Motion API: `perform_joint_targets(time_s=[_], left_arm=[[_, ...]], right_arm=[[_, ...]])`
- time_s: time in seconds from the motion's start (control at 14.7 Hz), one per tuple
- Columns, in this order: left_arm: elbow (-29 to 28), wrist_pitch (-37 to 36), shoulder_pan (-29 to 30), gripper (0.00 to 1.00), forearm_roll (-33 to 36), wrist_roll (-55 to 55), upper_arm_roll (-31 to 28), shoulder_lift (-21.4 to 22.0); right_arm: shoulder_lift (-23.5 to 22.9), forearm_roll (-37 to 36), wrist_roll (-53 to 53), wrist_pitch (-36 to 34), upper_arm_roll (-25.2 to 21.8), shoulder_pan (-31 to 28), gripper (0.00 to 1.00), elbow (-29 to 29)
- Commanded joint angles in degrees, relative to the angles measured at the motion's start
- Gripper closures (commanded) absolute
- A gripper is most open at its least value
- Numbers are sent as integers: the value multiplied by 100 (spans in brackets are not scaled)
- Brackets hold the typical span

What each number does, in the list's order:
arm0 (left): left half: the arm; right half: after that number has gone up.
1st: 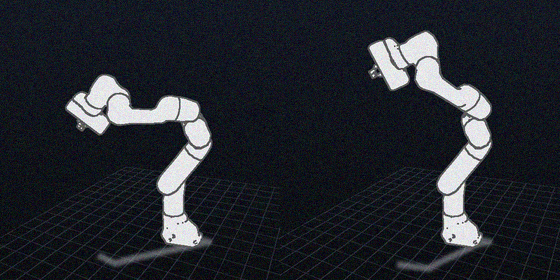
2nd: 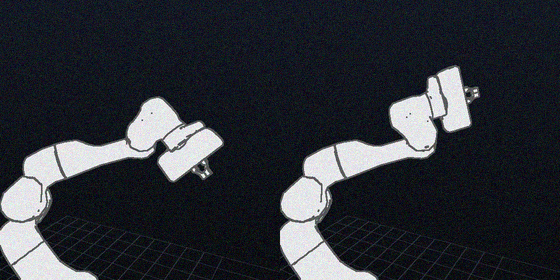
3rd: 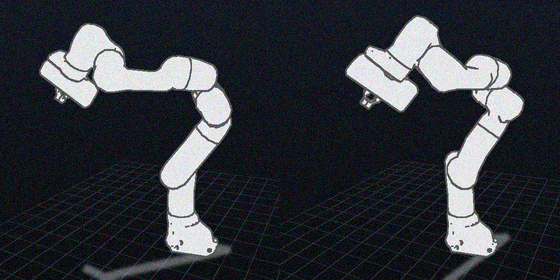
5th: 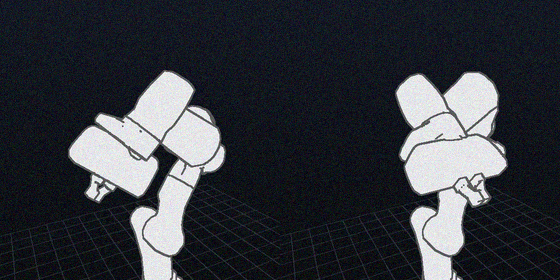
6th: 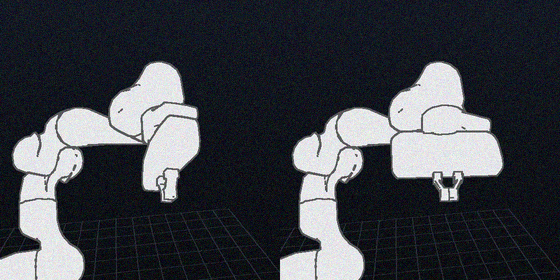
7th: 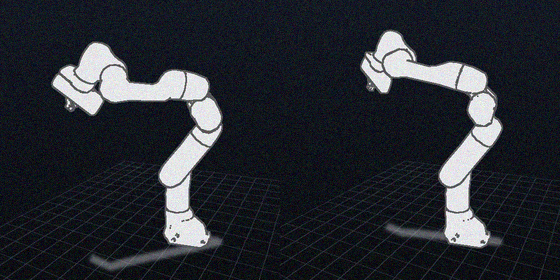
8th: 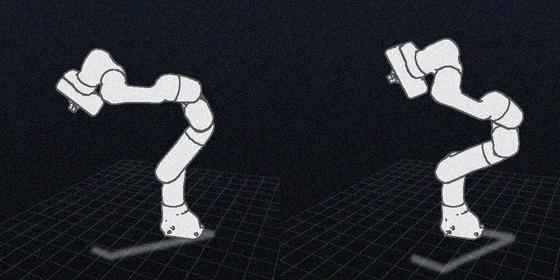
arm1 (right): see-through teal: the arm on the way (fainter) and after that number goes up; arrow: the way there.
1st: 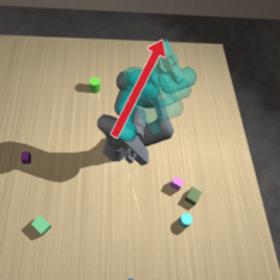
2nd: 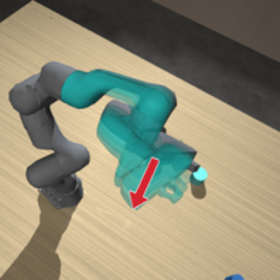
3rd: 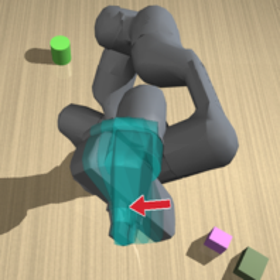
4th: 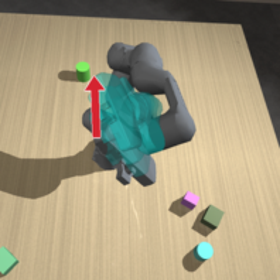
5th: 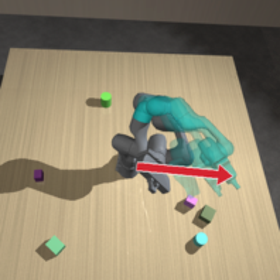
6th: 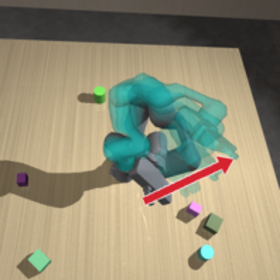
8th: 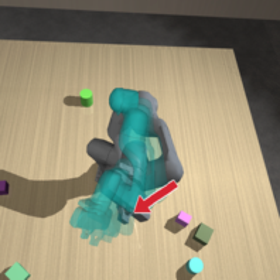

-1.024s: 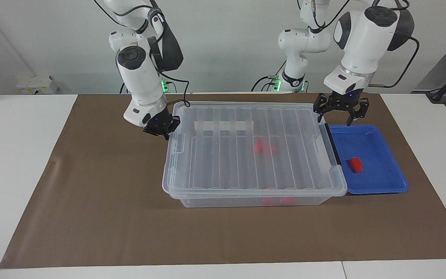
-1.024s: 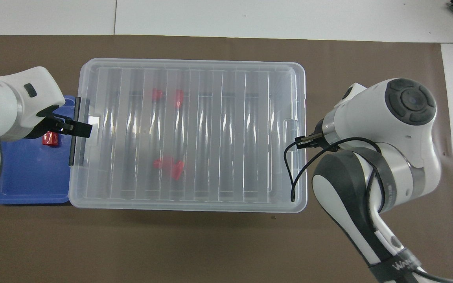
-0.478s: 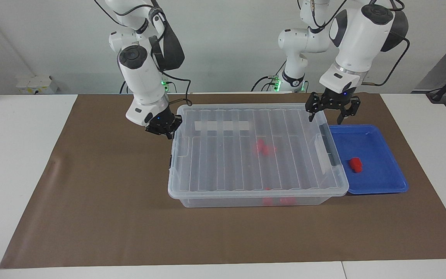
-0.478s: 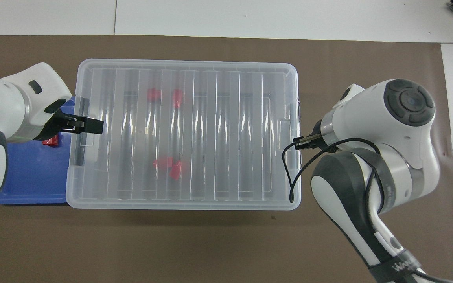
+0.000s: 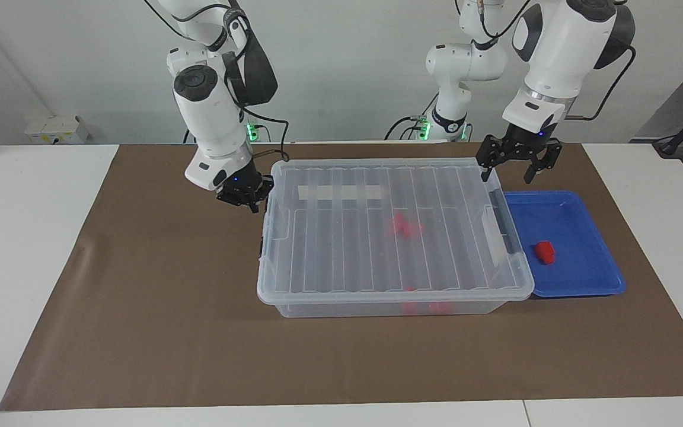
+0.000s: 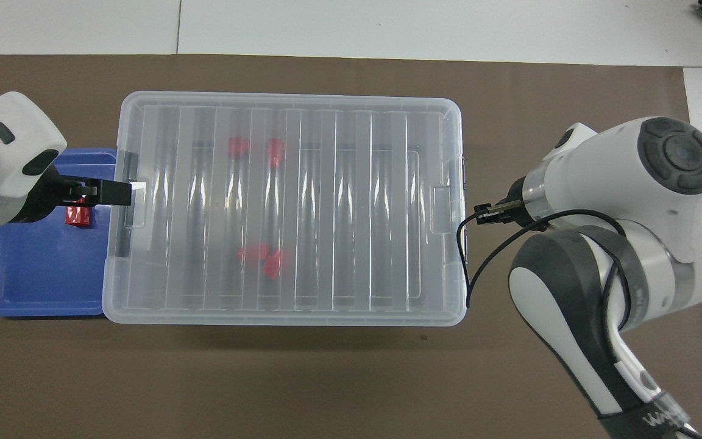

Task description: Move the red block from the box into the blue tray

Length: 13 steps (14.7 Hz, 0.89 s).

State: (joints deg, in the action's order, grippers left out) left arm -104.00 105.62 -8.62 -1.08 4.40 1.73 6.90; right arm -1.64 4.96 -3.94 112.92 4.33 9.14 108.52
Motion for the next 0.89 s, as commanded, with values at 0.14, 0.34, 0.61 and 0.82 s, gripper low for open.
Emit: perform_joint_targets(time_s=[0.14,0.34,0.61,0.82], left_arm=[[-120,-120,194,0,-77,-18,38,136],[-129,-120,307,0,-77,-18,55,136],[-129,-129,449,0,-77,-193,91,136],[-146,-121,466,0,-77,-282,249,145]], right_arm=[[296,-22,-10,-208,-3,-605,11,-111],[305,-249,-10,-708,-47,-843,0,-488],[384,-593,-2,-1376,-47,-1115,0,-981],[340,-602,-2,-1781,-47,-1204,0,-1429]])
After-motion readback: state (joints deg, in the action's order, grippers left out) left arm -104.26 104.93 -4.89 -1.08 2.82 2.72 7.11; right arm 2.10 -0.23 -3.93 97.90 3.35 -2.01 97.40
